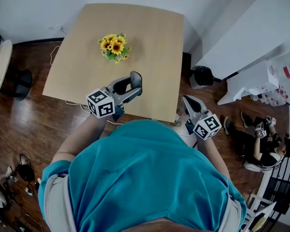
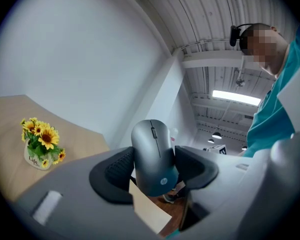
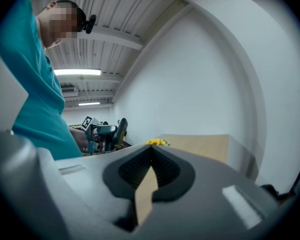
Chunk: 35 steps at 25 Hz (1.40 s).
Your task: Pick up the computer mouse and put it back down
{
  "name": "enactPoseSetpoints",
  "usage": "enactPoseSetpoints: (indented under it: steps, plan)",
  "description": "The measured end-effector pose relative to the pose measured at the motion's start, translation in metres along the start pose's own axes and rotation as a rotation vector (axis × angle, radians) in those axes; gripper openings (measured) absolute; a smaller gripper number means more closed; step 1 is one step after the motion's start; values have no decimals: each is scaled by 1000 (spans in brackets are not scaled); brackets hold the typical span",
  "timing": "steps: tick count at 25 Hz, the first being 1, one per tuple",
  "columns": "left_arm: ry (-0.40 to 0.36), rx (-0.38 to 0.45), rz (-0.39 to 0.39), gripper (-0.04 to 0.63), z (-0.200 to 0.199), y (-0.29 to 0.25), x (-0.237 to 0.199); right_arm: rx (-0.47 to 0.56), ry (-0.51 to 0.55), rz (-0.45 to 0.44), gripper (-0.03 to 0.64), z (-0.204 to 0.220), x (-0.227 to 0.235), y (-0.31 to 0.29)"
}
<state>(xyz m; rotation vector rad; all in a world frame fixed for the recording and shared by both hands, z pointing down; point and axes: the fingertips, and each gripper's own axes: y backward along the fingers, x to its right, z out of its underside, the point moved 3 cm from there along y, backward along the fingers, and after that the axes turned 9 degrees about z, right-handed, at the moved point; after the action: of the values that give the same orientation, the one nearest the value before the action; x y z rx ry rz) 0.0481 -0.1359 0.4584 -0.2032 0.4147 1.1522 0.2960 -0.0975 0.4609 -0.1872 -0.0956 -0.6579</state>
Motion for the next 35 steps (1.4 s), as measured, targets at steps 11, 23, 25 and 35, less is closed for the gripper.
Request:
enactPoseSetpoints:
  steps: [11,23,25,35]
  plan:
    - [31,-112,-43,270,20,-11,-7,-14,-19,18,2,15,-3,10]
    - [25,-116,-21,268,24,-28,-2,-10,-19,25,2,20,-2,20]
    - [27,-147,-39,268,28,-28,-5,-10,-21,27,2,19,-2,22]
    - [75,-423,-158,267,85,-70,-42,-33,-55,48,2,41,3,35]
